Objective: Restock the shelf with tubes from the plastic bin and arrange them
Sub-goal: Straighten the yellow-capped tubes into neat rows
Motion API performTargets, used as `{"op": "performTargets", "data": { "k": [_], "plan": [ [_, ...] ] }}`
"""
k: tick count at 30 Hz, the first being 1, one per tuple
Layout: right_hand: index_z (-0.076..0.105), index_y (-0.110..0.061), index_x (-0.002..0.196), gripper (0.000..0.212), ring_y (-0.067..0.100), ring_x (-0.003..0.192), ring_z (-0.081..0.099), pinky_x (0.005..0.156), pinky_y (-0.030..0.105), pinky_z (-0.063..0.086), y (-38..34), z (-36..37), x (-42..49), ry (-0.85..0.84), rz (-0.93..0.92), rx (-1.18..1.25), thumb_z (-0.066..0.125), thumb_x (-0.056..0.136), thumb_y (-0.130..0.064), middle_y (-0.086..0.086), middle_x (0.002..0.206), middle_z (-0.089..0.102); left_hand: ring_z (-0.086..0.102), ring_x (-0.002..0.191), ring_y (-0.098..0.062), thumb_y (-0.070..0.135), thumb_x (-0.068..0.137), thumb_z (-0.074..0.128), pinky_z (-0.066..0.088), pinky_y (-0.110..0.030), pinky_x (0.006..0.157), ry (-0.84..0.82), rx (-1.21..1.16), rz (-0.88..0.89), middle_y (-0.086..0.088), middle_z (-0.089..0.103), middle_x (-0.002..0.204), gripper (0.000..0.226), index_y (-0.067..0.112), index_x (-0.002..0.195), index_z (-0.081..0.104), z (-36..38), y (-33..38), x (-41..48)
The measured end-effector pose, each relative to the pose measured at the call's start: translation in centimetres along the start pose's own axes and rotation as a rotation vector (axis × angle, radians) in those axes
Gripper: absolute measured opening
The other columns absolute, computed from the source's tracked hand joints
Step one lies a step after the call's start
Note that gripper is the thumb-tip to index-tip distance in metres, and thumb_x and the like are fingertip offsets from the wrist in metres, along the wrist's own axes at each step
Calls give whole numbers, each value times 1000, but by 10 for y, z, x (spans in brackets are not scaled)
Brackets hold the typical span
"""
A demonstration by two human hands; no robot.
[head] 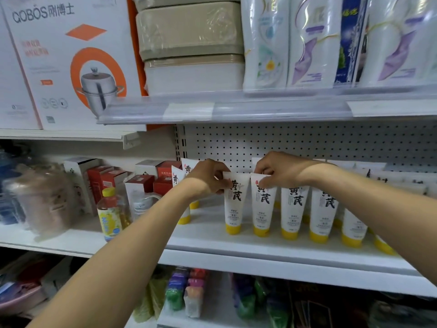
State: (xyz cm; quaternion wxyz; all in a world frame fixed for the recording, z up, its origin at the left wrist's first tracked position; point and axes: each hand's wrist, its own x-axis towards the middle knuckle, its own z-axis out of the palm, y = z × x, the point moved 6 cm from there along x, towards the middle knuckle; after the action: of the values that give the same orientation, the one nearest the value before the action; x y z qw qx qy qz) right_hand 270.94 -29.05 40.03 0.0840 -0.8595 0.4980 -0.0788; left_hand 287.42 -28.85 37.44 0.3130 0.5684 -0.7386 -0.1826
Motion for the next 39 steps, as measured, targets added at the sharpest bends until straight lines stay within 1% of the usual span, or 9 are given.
{"op": "performTargets", "data": {
  "k": [4,9,18,25,28,32,35,37,39],
  "plan": [
    [63,-29,93,7,12,103,62,92,37,52,2,2,2,-6,-26,25,63,89,-23,-8,108,67,69,71,-17,9,87,67,51,-10,54,6,-28,-2,-6,69,86,9,9,96,67,-2,-3,-1],
    [66,-28,92,7,8,97,64,91,38,53,3,0,1,-25,-63,51,63,88,-23,-10,103,69,72,79,-22,7,86,68,58,-18,64,-8,-60,-2,-9,72,91,14,6,100,68,0,-4,0],
    [68,-25,94,10,5,91,66,89,38,54,4,-2,2,-38,-97,59,63,88,-20,-12,97,71,73,77,-22,7,85,70,59,-20,67,-11,-114,-8,-13,72,94,18,4,103,69,2,-7,1],
    [68,-29,93,8,8,89,68,88,41,56,6,-1,5,-46,-89,48,64,86,-26,-12,94,72,71,82,-25,24,84,72,59,-36,81,-26,-22,-17,-4,73,94,28,15,110,66,1,-5,-2],
    [69,-30,93,10,7,83,68,82,37,57,4,-6,4,-1,-99,85,65,87,-37,-12,90,72,63,91,-16,38,89,63,51,-29,84,81,137,29,6,66,101,28,25,114,61,-28,1,-3],
    [71,-21,92,15,10,86,66,81,31,54,3,-21,5,182,-115,146,60,92,-32,-10,90,69,60,93,-15,13,97,51,48,-26,87,228,241,30,3,62,112,23,23,112,65,-83,-10,-6],
    [69,-21,95,14,13,88,65,82,32,54,9,-28,10,239,-101,130,57,94,-27,-9,96,69,57,107,-15,6,93,53,42,-23,94,4,435,-84,4,59,123,33,23,120,63,-84,-38,-5],
    [68,-21,103,15,10,95,61,89,28,49,15,-31,14,240,-70,80,57,94,-26,-10,105,66,56,98,-13,11,90,61,45,-27,95,-150,521,-141,6,61,120,38,29,124,61,-77,-56,-3],
    [66,-20,111,21,13,102,59,95,31,46,24,-30,19,196,-5,12,59,93,-27,-8,112,63,60,80,-12,15,88,66,51,-25,79,-153,467,-177,8,65,98,38,28,124,62,-76,-66,-1]
  ]
}}
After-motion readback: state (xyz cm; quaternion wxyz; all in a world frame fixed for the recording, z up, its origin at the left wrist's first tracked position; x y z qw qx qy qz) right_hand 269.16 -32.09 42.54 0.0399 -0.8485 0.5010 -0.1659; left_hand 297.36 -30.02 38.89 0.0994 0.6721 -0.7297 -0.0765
